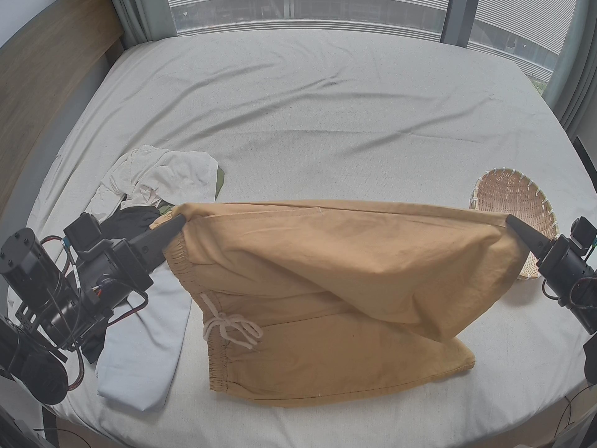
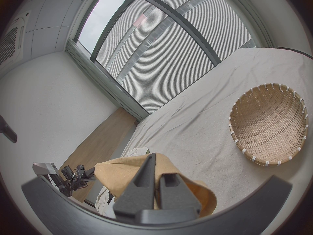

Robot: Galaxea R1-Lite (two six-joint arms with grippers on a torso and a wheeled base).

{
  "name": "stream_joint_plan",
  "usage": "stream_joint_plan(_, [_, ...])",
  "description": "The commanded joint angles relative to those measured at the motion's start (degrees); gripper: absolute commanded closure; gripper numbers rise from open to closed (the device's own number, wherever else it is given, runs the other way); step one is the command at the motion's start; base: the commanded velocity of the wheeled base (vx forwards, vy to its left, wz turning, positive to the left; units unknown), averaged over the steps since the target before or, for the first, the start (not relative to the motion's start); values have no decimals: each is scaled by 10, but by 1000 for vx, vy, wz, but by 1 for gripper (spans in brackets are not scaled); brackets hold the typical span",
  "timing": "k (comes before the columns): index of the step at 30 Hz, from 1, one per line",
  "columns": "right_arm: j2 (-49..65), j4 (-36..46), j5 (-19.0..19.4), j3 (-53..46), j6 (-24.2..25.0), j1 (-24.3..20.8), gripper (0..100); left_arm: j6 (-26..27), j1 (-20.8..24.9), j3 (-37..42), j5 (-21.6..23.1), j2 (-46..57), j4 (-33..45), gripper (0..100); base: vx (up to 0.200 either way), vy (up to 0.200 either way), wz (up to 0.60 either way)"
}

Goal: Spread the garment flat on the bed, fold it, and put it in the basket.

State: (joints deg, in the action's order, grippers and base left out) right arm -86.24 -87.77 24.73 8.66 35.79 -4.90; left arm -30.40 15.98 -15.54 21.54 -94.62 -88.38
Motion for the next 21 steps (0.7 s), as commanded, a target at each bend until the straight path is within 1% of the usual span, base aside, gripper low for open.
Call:
stream_joint_plan(1, [-1,2,1,7,0,-4,100,0,-2,2,-1,0,0,100,0,0,0])
stream_joint_plan(8, [-1,4,1,7,0,1,100,1,-18,3,0,-3,0,100,0,0,0])
stream_joint_plan(21, [-1,4,1,6,0,2,100,1,-18,6,0,-3,0,100,0,0,0])
